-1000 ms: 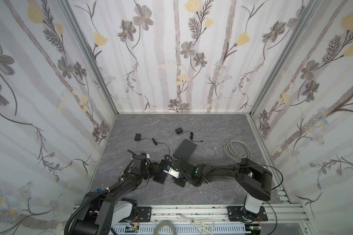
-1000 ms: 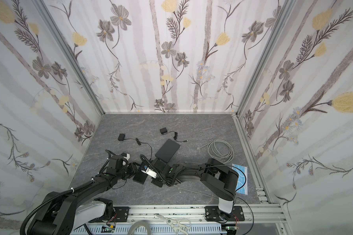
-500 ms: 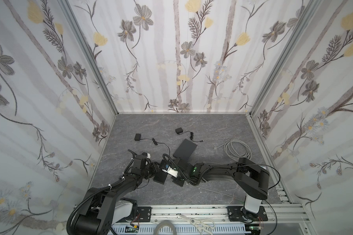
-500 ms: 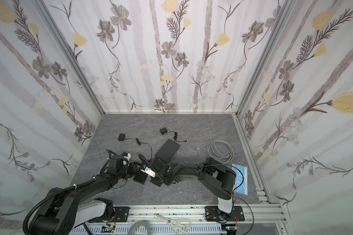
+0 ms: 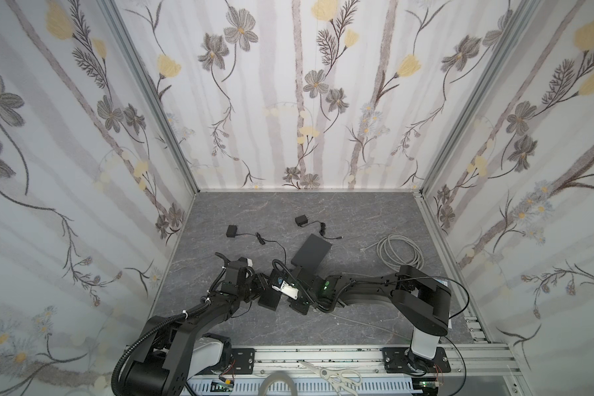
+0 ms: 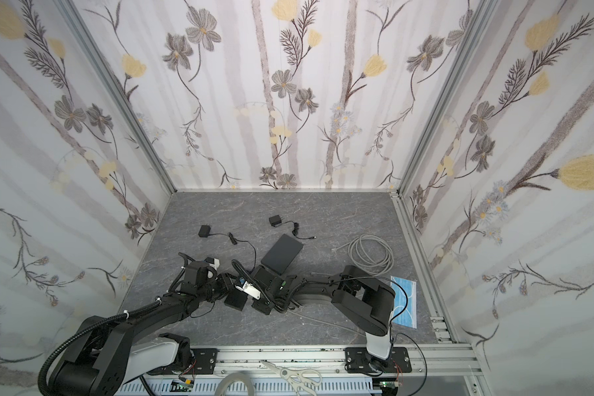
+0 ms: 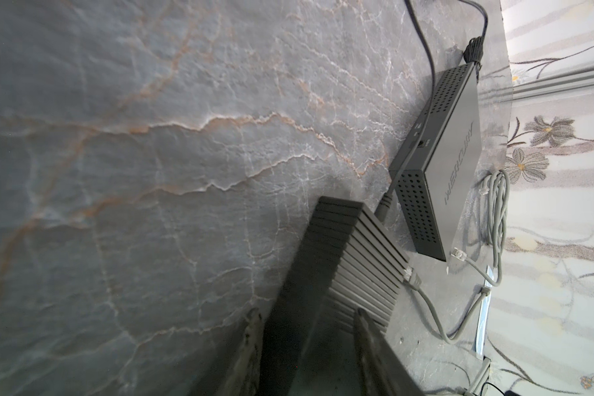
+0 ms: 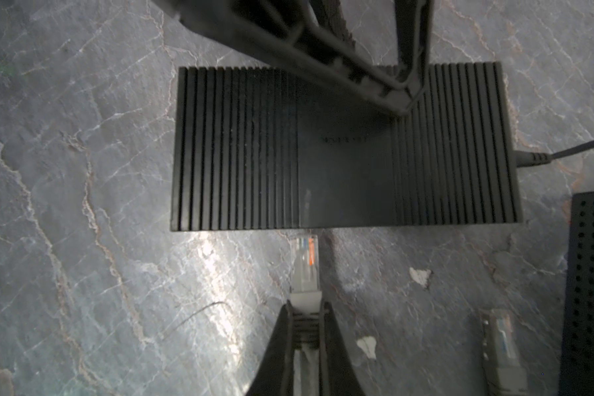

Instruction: Insert the plug into the switch port

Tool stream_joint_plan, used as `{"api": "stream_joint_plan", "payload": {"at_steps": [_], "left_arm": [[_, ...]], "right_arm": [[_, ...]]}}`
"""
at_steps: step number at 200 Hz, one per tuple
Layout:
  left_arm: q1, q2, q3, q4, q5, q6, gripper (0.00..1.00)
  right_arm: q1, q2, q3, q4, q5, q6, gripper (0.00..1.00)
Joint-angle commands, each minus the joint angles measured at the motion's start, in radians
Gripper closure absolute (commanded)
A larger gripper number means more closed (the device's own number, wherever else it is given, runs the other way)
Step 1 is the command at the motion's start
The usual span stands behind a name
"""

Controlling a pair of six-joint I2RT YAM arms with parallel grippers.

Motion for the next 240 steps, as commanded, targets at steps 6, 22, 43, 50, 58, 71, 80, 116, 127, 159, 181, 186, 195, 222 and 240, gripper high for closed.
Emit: {"api": "stream_joint_plan", "payload": {"at_steps": [6, 22, 43, 50, 58, 71, 80, 116, 127, 159, 181, 186, 195, 222, 240], "left_arm": [[-0.008, 0.009, -0.002, -0.06, -0.048, -0.012, 0.55], [-0.013, 0.016, -0.002, -0.064, -0.055, -0.014, 0.56], [-0.018, 0.023, -0.001, -0.067, -0.065, -0.017, 0.57], [-0.018, 0.026, -0.001, -0.067, -0.068, -0.02, 0.57], [-0.021, 0.028, -0.002, -0.067, -0.072, -0.023, 0.57], [-0.023, 0.028, -0.003, -0.07, -0.079, -0.024, 0.58], [-0.024, 0.028, -0.003, -0.07, -0.082, -0.026, 0.58], [-0.033, 0.011, -0.005, -0.085, -0.087, -0.03, 0.58], [-0.035, 0.004, -0.008, -0.089, -0.09, -0.031, 0.58], [-0.047, -0.01, -0.014, -0.095, -0.098, -0.037, 0.58], [-0.052, -0.013, -0.018, -0.095, -0.102, -0.039, 0.58], [-0.053, -0.013, -0.02, -0.092, -0.102, -0.042, 0.58], [-0.058, -0.013, -0.023, -0.088, -0.103, -0.048, 0.58], [-0.074, -0.019, -0.033, -0.082, -0.118, -0.063, 0.58], [-0.085, -0.024, -0.034, -0.084, -0.128, -0.069, 0.58]], "right_arm": [[0.002, 0.01, 0.016, 0.004, -0.018, 0.015, 1.0], [0.002, 0.015, 0.02, 0.001, -0.018, 0.016, 1.0], [0.003, 0.02, 0.025, -0.004, -0.017, 0.017, 1.0], [0.003, 0.024, 0.028, -0.006, -0.019, 0.019, 1.0], [0.004, 0.028, 0.03, -0.006, -0.022, 0.017, 1.0], [0.003, 0.033, 0.036, -0.009, -0.024, 0.019, 1.0], [0.004, 0.036, 0.039, -0.01, -0.025, 0.02, 1.0], [0.004, 0.036, 0.051, -0.003, 0.0, 0.032, 1.0], [0.004, 0.037, 0.053, 0.0, 0.014, 0.041, 1.0], [0.004, 0.028, 0.051, 0.018, 0.026, 0.053, 1.0], [0.003, 0.025, 0.051, 0.024, 0.025, 0.054, 1.0], [0.004, 0.027, 0.052, 0.023, 0.025, 0.055, 1.0], [0.004, 0.029, 0.053, 0.023, 0.025, 0.057, 1.0], [0.004, 0.03, 0.054, 0.026, 0.011, 0.061, 1.0], [0.004, 0.027, 0.054, 0.031, -0.002, 0.067, 1.0]]}}
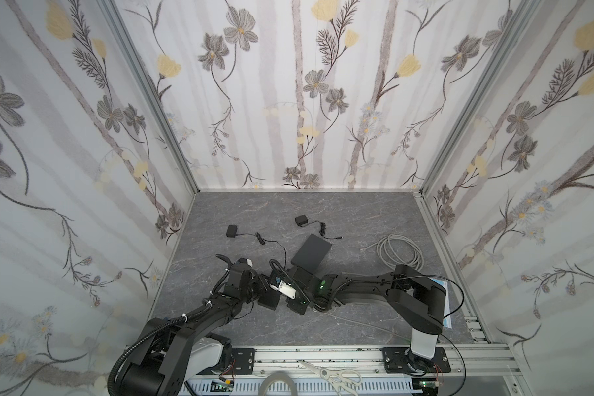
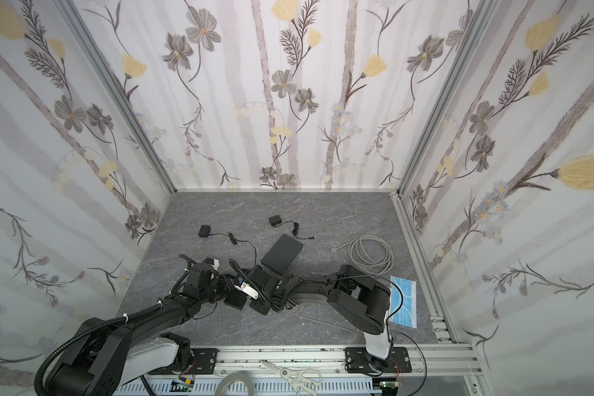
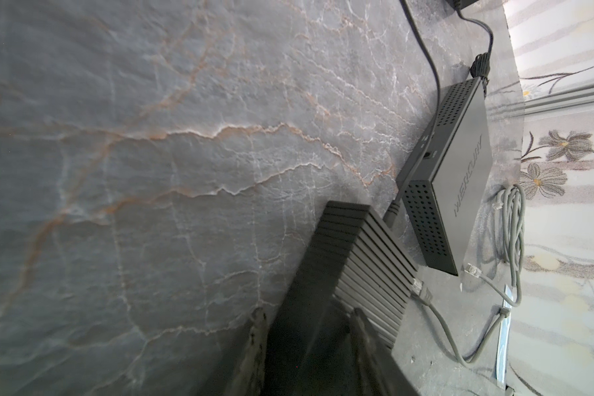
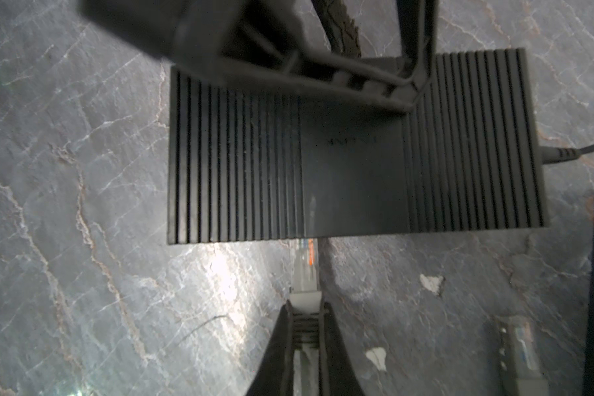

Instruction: Insert the plug into the switch port

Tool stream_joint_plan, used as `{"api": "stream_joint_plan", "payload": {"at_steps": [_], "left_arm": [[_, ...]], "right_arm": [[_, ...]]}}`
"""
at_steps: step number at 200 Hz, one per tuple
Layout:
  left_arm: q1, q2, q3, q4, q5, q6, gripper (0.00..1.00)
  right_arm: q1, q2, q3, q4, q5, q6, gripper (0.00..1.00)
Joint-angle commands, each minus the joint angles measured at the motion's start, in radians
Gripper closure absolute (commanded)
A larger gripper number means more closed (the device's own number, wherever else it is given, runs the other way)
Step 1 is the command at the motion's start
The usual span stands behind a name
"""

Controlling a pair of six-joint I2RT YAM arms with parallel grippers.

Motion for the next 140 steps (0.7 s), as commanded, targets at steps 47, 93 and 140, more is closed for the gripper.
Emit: {"api": "stream_joint_plan", "payload": {"at_steps": [47, 93, 140], "left_arm": [[-0.035, -0.001, -0.018, -0.11, -0.035, -0.035, 0.57], [-0.041, -0.007, -0.027, -0.109, -0.048, -0.043, 0.57], [-0.045, -0.021, -0.03, -0.109, -0.043, -0.053, 0.57]], "right_arm": [[0.001, -0.02, -0.002, 0.095, -0.041, 0.031, 1.0], [0.003, -0.018, -0.003, 0.103, -0.057, 0.034, 1.0], [0.004, -0.011, -0.001, 0.111, -0.048, 0.036, 1.0]]}}
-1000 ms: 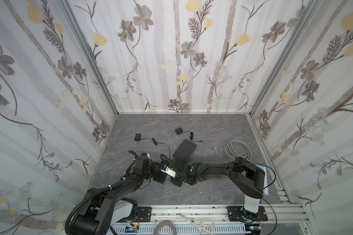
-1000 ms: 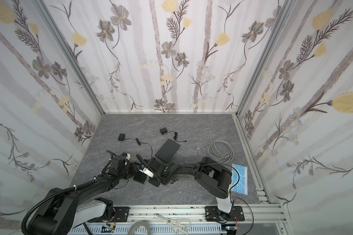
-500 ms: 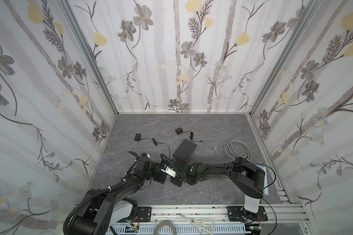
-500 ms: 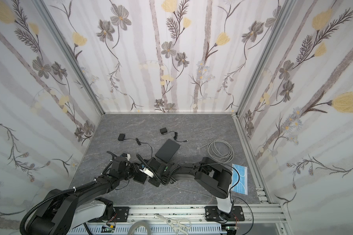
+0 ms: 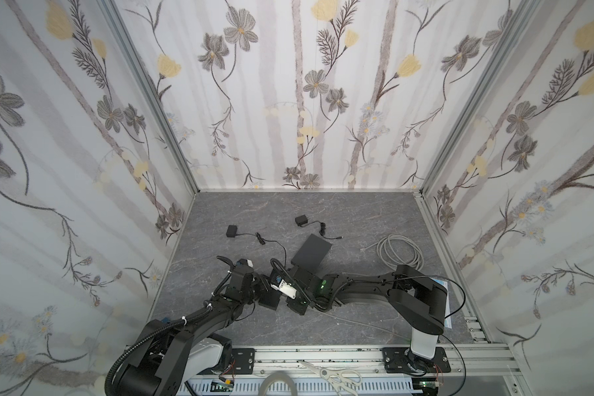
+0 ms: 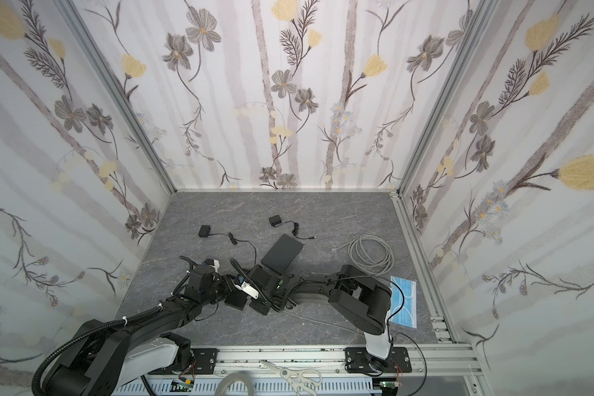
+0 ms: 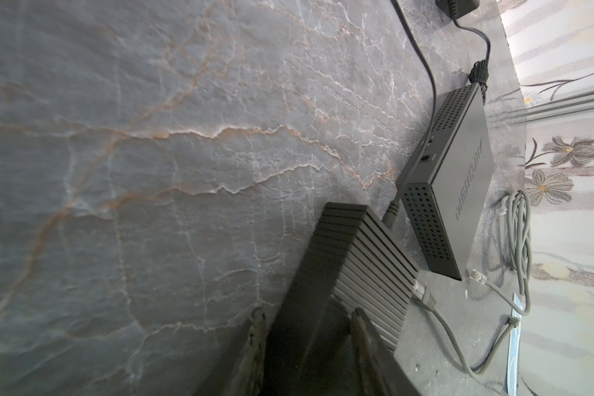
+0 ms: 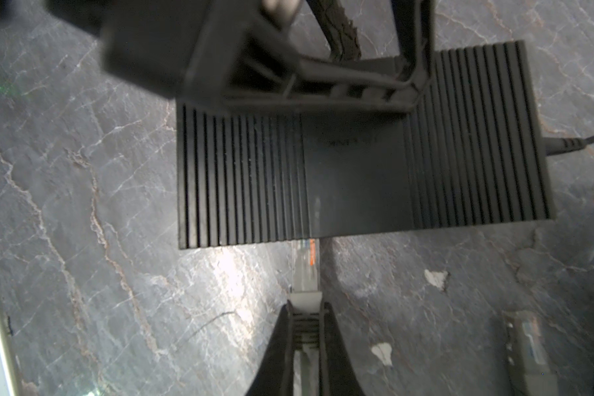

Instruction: Insert the plug into the switch port

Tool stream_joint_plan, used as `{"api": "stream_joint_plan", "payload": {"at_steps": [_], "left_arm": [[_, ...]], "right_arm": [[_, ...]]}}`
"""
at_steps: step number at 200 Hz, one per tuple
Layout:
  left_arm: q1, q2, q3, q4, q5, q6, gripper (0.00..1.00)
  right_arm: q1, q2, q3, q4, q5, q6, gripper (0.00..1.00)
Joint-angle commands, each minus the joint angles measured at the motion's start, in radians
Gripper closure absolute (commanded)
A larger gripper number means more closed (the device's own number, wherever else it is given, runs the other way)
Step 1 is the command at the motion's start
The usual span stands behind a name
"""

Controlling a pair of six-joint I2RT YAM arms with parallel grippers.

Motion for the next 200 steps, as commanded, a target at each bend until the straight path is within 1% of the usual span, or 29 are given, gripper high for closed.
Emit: {"api": "stream_joint_plan", "payload": {"at_steps": [1, 96, 147, 164, 200], "left_arm": [[-0.006, -0.002, -0.013, -0.122, 0.021, -0.025, 0.57], [-0.015, 0.007, -0.029, -0.089, 0.044, -0.024, 0.56], [-0.019, 0.002, -0.029, -0.089, 0.044, -0.029, 0.56], [-0.021, 0.002, -0.029, -0.088, 0.046, -0.029, 0.56], [-0.023, 0.005, -0.029, -0.088, 0.048, -0.027, 0.56]], "right_arm": [[0.003, -0.002, 0.004, 0.11, -0.021, 0.011, 1.0], [0.001, 0.027, 0.089, 0.08, 0.02, -0.006, 1.0], [0.002, 0.036, 0.116, 0.08, -0.008, -0.037, 1.0], [0.003, 0.038, 0.121, 0.087, -0.002, -0.059, 1.0], [0.006, 0.012, 0.099, 0.143, 0.039, -0.156, 1.0]]}}
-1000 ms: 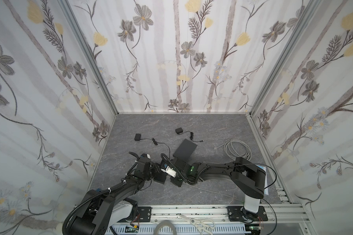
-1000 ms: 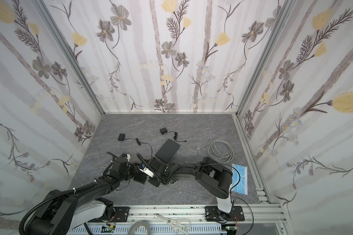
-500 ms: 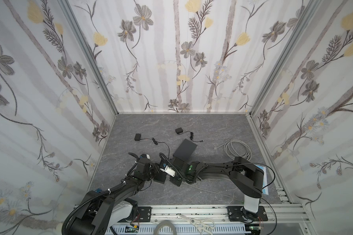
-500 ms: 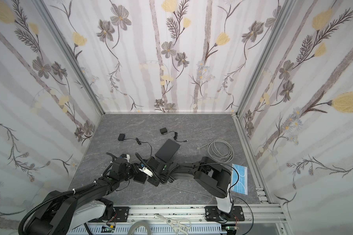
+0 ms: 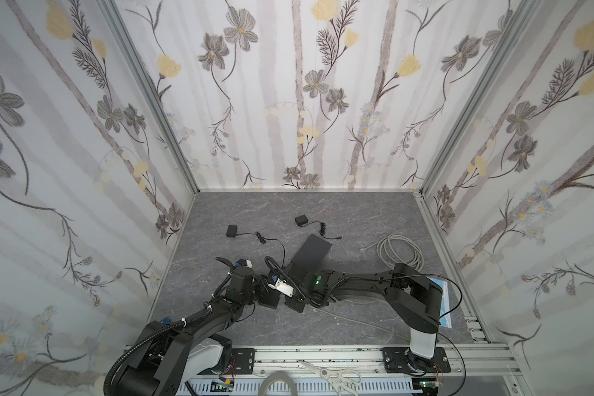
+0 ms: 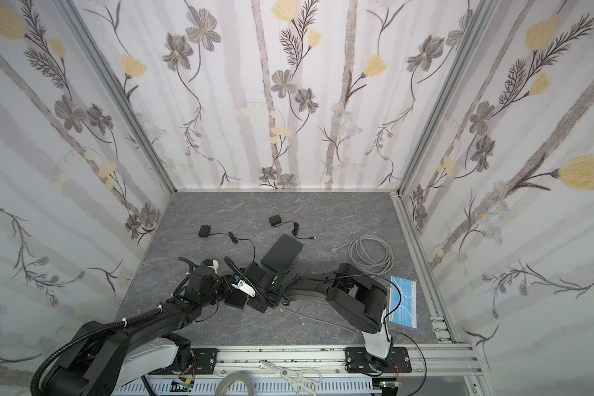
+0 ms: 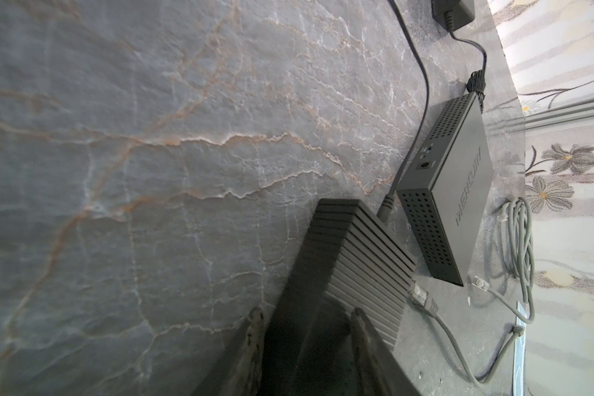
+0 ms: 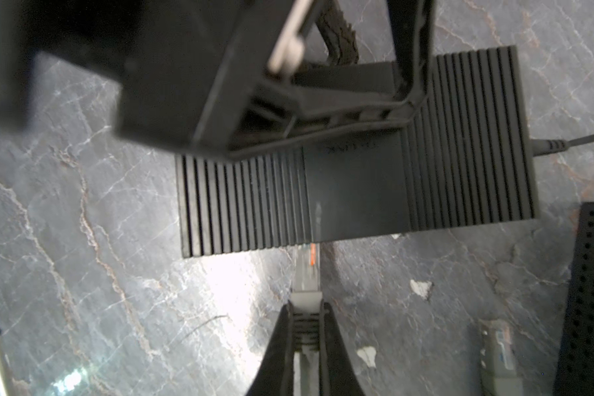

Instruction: Insert the plug into the switch port

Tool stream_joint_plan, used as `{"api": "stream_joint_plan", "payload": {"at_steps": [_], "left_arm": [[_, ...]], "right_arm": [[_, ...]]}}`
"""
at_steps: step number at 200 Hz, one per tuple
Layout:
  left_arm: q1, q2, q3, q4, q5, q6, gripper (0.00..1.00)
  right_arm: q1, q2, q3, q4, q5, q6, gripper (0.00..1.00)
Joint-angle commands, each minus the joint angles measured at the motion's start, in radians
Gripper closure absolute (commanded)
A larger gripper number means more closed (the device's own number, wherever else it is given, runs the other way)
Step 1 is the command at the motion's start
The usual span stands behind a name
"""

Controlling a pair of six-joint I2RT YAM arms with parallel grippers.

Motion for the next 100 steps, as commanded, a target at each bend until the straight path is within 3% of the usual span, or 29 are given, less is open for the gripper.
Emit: {"api": "stream_joint_plan", "payload": {"at_steps": [1, 42, 100], "left_arm": [[-0.008, 0.009, -0.01, -0.122, 0.082, -0.019, 0.56], [-0.012, 0.009, -0.006, -0.119, 0.087, -0.024, 0.56], [-0.02, 0.009, -0.007, -0.116, 0.09, -0.038, 0.56]], "right_arm": [[0.004, -0.019, 0.002, 0.254, 0.01, -0.079, 1.0], [0.005, -0.008, 0.031, 0.25, 0.033, -0.119, 1.0], [0.004, 0.047, 0.082, 0.25, 0.02, -0.082, 1.0]]}}
